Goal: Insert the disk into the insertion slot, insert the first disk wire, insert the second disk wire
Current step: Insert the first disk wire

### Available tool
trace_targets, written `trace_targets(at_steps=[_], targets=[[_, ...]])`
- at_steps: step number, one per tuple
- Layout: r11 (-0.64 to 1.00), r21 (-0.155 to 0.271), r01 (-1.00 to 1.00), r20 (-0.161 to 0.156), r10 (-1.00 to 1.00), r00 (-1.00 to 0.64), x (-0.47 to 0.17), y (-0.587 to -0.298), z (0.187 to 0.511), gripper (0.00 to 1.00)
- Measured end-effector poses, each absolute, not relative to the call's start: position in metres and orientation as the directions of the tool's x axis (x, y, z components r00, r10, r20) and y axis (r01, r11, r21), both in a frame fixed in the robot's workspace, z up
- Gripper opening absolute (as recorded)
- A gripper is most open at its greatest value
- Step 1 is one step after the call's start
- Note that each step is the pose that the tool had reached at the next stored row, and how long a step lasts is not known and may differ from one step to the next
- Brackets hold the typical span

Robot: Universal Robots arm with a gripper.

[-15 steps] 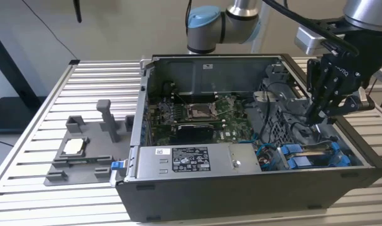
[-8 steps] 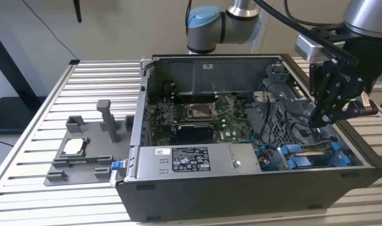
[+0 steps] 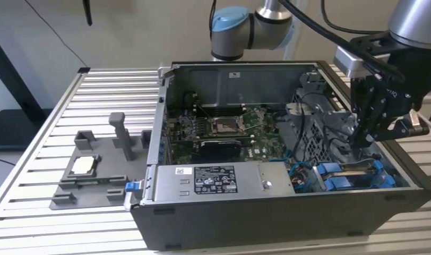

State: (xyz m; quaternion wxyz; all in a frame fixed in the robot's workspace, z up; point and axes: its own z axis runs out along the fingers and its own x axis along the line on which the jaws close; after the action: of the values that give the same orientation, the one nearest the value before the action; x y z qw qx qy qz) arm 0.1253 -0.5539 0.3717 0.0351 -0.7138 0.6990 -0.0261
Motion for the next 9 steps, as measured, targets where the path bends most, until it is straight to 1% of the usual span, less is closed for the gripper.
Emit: trace_targets(at_steps=[9], targets=[[-0.022, -0.099, -0.995, -0.002, -1.000, 0.022, 0.1252, -0.5554, 0.3652, 0.19]])
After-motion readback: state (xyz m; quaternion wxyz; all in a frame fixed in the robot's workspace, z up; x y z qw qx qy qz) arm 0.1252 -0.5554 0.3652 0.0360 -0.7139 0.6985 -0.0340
